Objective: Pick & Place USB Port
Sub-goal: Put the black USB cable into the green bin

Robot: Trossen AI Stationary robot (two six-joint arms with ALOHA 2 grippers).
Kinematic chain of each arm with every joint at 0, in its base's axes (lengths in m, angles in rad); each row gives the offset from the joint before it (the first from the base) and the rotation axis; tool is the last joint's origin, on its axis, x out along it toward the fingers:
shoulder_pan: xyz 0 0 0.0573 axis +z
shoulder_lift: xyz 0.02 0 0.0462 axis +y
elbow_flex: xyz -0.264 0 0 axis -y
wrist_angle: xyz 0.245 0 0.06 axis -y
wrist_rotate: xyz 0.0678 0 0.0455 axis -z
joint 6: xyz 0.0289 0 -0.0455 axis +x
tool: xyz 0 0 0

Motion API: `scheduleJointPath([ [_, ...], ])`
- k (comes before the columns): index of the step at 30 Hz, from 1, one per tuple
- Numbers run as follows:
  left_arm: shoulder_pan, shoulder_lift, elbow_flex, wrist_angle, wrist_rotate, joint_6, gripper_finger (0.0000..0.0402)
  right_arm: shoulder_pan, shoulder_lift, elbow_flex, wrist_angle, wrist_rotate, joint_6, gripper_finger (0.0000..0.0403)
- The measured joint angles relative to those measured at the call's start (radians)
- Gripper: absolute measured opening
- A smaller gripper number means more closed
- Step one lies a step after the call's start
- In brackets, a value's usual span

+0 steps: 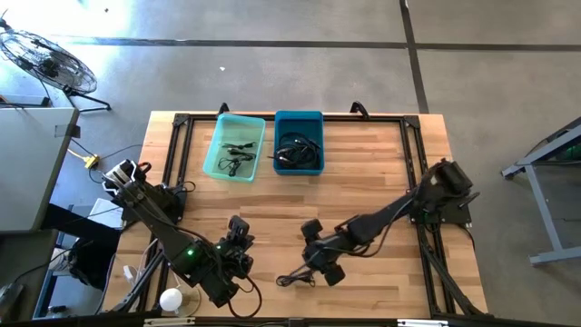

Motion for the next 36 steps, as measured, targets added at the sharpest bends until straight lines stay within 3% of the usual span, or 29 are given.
scheduleJointPath([
  [5,0.0,0.0,0.0,-0.001,-0.018,0.01,0.0078,-0.005,0.058,0.085,-0.03,-0.094,0.051,0.0211],
  [19,0.0,0.0,0.0,-0.001,-0.01,0.026,0.0078,0.016,0.285,0.42,-0.346,-0.168,0.073,0.0211],
  [36,0.0,0.0,0.0,0.0,-0.01,0.026,0.0078,-0.059,0.399,0.438,-0.287,-0.472,0.016,0.0197],
])
